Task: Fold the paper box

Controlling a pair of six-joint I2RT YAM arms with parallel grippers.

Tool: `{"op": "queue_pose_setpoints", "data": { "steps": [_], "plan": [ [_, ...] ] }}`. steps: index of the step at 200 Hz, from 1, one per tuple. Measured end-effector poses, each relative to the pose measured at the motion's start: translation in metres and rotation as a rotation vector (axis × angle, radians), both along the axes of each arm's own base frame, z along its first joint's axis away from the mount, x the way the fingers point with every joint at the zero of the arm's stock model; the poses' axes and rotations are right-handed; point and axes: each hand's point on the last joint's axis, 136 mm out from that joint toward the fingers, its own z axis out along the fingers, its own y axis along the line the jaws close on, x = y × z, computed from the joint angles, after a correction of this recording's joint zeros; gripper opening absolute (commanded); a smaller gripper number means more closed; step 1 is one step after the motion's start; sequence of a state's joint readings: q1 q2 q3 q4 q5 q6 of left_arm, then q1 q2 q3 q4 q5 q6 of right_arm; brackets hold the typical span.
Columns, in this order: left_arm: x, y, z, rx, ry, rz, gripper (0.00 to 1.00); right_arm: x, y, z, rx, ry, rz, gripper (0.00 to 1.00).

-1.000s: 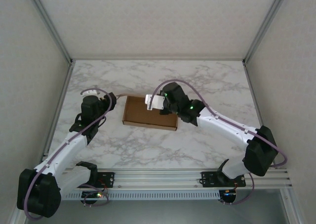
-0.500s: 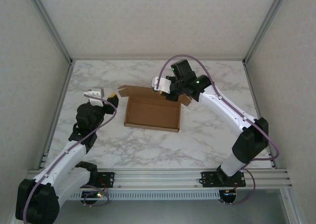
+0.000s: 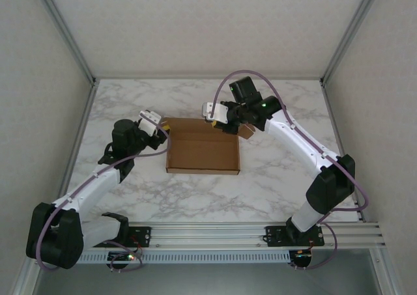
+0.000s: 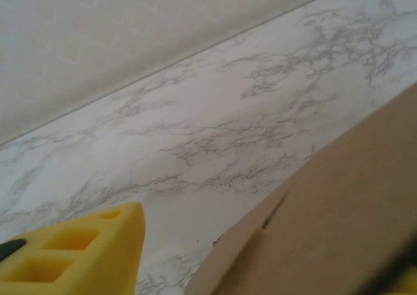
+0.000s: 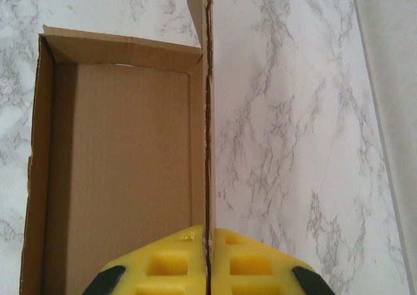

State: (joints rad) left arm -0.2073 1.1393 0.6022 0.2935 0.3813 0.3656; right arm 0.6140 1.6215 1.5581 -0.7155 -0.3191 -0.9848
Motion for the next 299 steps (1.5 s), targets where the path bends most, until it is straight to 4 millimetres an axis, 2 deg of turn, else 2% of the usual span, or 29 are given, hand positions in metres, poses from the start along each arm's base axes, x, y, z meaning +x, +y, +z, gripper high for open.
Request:
{"op": "queue_pose_setpoints", "data": {
  "steps": [37,52,69,105,116,132,152,183,201,218,240,259,299],
  "plan": [
    [0.0,-0.003,-0.005,0.022,-0.002,-0.034,0.13,0.005,-0.002,0.002,0.016,0.008,-0.004,0.0],
    [-0.001,-0.006,-0.005,0.013,-0.001,-0.052,0.05,0.008,-0.001,0.003,0.022,0.005,-0.008,0.0],
    [-0.001,-0.006,-0.007,0.013,-0.006,-0.053,0.0,0.012,0.002,0.003,0.028,0.005,-0.012,0.0],
    [0.001,-0.004,-0.01,0.006,-0.01,-0.041,0.0,0.017,0.003,0.005,0.055,0.019,-0.049,0.37],
    [0.002,-0.003,-0.011,0.005,-0.007,-0.037,0.0,0.021,0.002,0.005,0.076,0.011,-0.069,0.42],
    [0.003,-0.003,-0.013,0.005,-0.005,-0.035,0.0,0.025,-0.005,0.002,0.108,0.011,-0.112,0.43],
    [0.004,-0.003,-0.012,0.002,-0.006,-0.034,0.0,0.033,-0.03,0.005,0.178,-0.003,-0.191,0.45],
    [0.005,-0.003,-0.011,-0.008,-0.007,-0.031,0.0,0.046,-0.081,0.027,0.307,-0.081,-0.325,0.49],
    [0.005,-0.003,-0.013,-0.011,-0.001,-0.029,0.0,0.047,-0.097,0.036,0.366,-0.128,-0.356,0.49],
    [0.005,-0.003,-0.012,-0.012,-0.004,-0.029,0.0,0.046,-0.109,0.031,0.42,-0.132,-0.382,0.5],
    [0.005,-0.003,-0.011,-0.013,-0.007,-0.029,0.0,0.056,-0.129,0.015,0.46,-0.124,-0.436,0.51],
    [0.006,-0.003,-0.011,-0.014,-0.007,-0.029,0.0,0.065,-0.132,0.002,0.48,-0.112,-0.424,0.5],
    [0.005,-0.003,-0.011,-0.021,-0.004,-0.03,0.0,0.076,-0.115,-0.027,0.504,-0.057,-0.327,0.47]
  ]
}}
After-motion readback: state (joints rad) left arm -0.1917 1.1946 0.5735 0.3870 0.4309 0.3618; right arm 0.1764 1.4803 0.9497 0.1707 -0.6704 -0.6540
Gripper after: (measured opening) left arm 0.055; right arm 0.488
